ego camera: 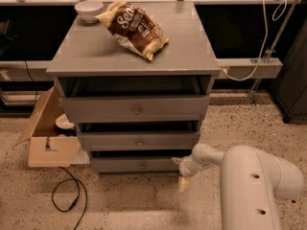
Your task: Open bottom drawer
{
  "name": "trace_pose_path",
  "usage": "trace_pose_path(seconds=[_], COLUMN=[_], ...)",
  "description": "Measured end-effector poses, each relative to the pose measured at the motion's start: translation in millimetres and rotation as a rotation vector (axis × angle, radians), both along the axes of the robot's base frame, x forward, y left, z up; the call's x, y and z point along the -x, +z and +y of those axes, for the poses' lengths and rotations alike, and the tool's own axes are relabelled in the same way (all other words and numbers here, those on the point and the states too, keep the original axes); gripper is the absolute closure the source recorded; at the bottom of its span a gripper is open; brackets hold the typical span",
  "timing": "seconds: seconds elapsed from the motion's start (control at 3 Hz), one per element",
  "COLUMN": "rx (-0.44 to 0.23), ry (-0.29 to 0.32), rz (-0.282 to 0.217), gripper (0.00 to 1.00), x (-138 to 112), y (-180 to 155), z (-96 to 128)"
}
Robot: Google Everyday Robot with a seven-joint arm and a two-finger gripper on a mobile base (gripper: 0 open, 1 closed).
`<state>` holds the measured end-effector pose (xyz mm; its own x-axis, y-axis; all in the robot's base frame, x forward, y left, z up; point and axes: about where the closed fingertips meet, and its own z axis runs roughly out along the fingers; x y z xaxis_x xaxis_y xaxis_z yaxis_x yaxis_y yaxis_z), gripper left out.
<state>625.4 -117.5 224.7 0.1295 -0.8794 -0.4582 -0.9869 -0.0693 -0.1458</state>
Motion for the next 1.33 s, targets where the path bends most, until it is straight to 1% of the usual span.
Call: trace_pose_path(seconds=[0.33, 0.67, 1.0, 1.33], rx=[0.023, 0.046, 0.074, 0.097], ry=[0.035, 0.055, 0.055, 0.004], rz=[-0.064, -0.097, -0.113, -0.122], gripper=[0.0, 0.0, 0.0, 0.0], x=[-15, -31, -49, -70], y=[-10, -22, -39, -61], z=[11, 20, 29, 31])
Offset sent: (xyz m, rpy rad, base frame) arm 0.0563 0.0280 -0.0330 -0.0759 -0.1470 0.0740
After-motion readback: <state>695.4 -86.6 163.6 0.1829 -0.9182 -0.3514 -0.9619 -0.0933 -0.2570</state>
